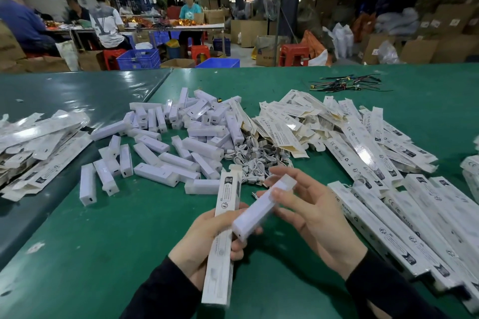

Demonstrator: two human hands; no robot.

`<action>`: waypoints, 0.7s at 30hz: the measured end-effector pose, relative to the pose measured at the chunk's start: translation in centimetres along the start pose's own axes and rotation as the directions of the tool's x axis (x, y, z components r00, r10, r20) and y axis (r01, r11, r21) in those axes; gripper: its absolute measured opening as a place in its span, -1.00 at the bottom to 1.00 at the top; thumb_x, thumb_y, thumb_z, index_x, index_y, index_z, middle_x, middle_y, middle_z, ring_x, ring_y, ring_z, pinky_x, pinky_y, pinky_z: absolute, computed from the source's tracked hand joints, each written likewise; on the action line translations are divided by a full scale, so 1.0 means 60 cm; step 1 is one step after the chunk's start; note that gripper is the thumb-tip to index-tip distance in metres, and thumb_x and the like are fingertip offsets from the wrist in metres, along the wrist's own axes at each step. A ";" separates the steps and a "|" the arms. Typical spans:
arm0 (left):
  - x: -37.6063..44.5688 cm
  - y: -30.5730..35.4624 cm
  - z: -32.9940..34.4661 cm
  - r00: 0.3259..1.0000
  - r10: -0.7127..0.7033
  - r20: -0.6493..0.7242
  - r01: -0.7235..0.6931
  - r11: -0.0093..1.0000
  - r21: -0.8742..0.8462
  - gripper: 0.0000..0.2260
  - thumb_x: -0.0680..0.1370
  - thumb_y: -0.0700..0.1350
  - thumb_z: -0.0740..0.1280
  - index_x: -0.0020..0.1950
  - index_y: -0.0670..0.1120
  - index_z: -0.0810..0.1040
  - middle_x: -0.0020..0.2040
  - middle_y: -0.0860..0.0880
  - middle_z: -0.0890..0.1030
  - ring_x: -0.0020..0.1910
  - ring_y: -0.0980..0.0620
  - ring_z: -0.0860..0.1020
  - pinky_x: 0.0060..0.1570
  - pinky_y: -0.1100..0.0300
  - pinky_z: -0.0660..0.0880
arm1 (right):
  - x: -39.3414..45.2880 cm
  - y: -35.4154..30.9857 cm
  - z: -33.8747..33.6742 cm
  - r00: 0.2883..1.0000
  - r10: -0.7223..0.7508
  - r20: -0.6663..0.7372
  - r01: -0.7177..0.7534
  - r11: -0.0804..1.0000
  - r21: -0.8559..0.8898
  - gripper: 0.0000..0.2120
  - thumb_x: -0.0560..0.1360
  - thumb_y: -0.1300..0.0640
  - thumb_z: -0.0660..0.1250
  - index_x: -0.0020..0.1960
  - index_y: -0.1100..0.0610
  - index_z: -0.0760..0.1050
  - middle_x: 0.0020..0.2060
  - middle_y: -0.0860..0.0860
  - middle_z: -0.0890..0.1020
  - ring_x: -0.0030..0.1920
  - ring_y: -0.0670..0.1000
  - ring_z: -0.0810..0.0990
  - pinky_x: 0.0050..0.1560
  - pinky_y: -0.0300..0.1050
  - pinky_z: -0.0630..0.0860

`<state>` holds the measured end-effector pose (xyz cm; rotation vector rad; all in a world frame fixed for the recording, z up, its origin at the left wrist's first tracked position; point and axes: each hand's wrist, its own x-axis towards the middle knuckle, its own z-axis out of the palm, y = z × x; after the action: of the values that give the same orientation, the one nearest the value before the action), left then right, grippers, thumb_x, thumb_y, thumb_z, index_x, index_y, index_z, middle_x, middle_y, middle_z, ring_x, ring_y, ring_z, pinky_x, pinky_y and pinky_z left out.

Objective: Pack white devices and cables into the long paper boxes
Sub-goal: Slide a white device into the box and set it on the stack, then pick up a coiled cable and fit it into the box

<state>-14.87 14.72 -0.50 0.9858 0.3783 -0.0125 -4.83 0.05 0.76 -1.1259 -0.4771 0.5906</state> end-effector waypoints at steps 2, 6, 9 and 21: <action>0.002 -0.001 -0.002 1.000 -0.003 0.011 0.004 0.998 -0.068 -0.63 0.24 -0.42 0.38 0.01 -0.29 0.43 -0.40 -0.16 0.50 -0.64 0.12 0.30 -0.68 0.34 0.28 | -0.002 -0.002 -0.001 0.997 0.025 0.070 -0.023 1.000 -0.018 -0.50 0.22 0.24 0.51 0.16 0.13 0.61 0.00 0.13 0.67 -0.06 0.03 0.69 -0.10 -0.15 0.64; 0.003 -0.002 -0.007 0.997 0.050 -0.059 -0.059 0.986 -0.156 -0.72 0.29 -0.29 0.28 -0.01 -0.25 0.47 -0.40 -0.12 0.41 -0.65 0.11 0.31 -0.68 0.36 0.30 | -0.002 -0.002 -0.006 0.994 -0.013 0.111 0.044 0.958 -0.283 -0.68 0.21 0.25 0.57 -0.06 0.17 0.62 -0.19 0.07 0.68 -0.22 0.02 0.63 -0.16 -0.12 0.64; 0.004 0.000 -0.010 0.991 0.080 -0.108 -0.097 0.982 -0.163 -0.72 0.35 -0.16 0.28 0.03 -0.22 0.50 -0.48 -0.06 0.44 -0.63 0.12 0.34 -0.67 0.34 0.34 | -0.003 -0.006 -0.013 0.990 -0.054 0.130 0.111 0.866 -0.487 -0.65 0.20 0.20 0.66 -0.12 0.09 0.57 -0.28 0.06 0.66 -0.28 -0.01 0.57 -0.20 -0.10 0.50; 0.001 -0.015 0.000 0.981 0.188 0.038 -0.192 0.963 0.190 -0.57 0.42 -0.02 0.47 0.14 -0.23 0.45 -0.43 -0.14 0.48 -0.63 -0.03 0.43 -0.63 0.27 0.39 | 0.007 -0.010 -0.028 0.963 -0.239 -0.123 0.197 0.938 -0.286 -0.56 0.18 0.06 0.64 -0.01 0.11 0.58 -0.15 0.04 0.72 -0.13 0.05 0.69 -0.07 -0.17 0.63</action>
<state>-15.00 14.24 -1.26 1.2098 0.2660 0.1173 -3.36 -1.02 0.72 -1.3474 -0.5504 0.2428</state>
